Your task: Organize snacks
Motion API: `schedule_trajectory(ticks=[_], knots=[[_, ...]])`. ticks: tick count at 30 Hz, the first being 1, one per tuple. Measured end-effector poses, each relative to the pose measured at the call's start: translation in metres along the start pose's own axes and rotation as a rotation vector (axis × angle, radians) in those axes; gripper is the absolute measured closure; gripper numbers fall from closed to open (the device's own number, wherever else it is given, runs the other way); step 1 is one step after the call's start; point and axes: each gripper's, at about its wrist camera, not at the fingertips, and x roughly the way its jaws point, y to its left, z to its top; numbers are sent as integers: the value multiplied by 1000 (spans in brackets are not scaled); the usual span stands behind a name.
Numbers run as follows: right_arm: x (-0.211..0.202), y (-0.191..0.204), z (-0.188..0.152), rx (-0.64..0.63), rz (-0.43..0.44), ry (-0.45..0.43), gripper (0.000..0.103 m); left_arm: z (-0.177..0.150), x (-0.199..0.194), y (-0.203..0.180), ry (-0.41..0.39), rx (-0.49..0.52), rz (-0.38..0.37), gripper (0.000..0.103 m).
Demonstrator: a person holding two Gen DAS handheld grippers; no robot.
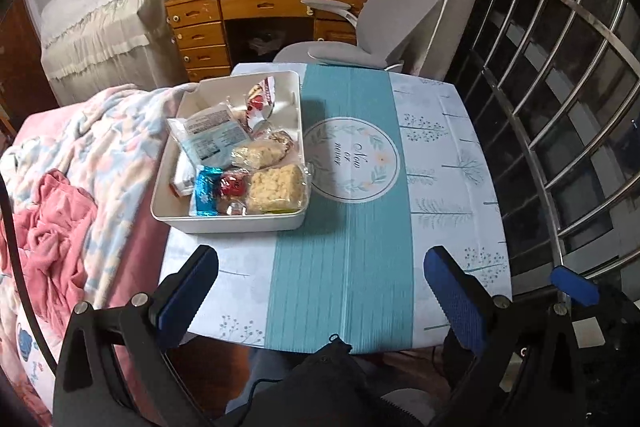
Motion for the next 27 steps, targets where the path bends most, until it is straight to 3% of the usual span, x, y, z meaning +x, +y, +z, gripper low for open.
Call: schedule_trajectory(ticks=[11,27], knots=[[5,1,-2,-8,20,21,0,3,-2,-7,-25,42,37,1],[11,-2,-4,-2,32,37,0,2,1,-15,-12,63,30,1]])
